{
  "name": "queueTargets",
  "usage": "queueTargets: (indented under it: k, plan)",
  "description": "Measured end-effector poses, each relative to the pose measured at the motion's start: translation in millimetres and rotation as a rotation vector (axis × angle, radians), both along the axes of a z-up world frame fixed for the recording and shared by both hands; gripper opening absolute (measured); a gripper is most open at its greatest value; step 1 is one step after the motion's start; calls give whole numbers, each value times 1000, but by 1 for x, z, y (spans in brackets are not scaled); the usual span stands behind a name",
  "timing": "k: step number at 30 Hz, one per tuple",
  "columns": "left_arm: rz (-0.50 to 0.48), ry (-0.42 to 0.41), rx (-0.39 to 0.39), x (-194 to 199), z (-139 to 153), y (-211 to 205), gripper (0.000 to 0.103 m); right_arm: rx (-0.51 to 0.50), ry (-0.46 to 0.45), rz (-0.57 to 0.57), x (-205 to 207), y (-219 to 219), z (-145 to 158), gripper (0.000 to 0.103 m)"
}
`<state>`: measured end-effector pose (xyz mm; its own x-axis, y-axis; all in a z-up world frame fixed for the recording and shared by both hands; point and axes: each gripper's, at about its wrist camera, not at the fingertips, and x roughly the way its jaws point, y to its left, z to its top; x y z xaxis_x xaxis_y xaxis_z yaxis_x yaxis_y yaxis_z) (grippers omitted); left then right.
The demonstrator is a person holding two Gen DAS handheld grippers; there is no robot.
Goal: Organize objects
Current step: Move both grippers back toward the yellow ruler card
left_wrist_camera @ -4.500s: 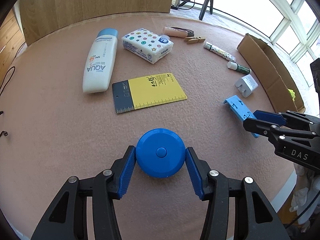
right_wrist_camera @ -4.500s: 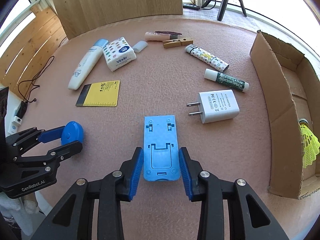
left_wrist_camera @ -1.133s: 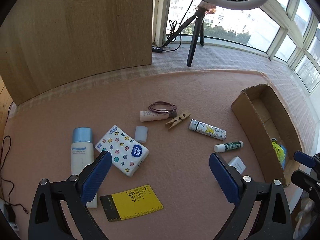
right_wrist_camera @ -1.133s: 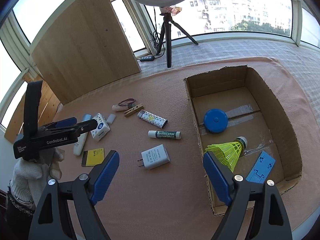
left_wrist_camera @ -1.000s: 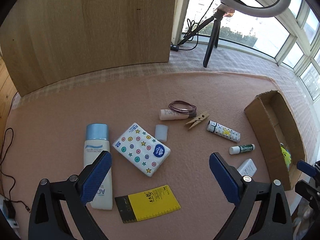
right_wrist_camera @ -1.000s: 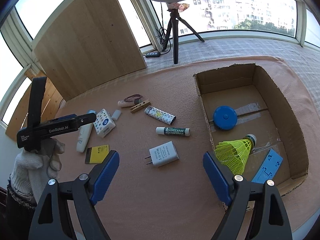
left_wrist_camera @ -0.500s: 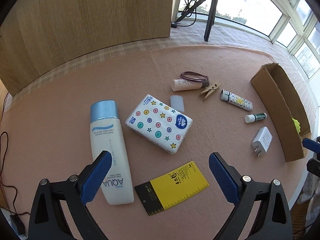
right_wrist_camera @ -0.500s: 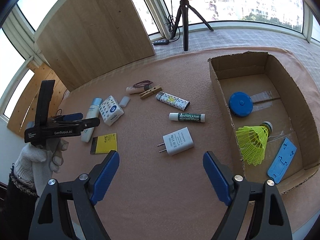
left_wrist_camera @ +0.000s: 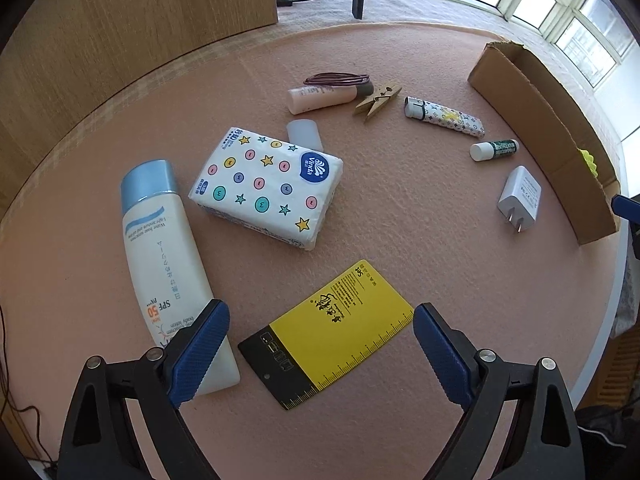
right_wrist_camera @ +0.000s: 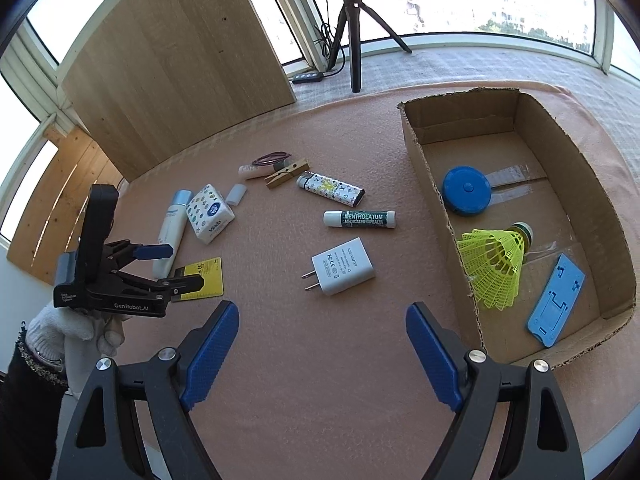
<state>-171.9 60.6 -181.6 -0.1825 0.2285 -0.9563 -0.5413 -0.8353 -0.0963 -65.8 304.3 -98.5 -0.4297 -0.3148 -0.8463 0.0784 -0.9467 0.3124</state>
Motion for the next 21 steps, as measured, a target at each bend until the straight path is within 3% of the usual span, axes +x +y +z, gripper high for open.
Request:
queueTargets:
  k: [6, 21]
  plan:
    - [-62, -40, -1, 0, -9, 8, 95, -1, -10, -23, 6, 5, -3, 83]
    - [-193, -50, -106, 37, -11, 24, 76, -2, -14, -37, 13, 14, -4, 83]
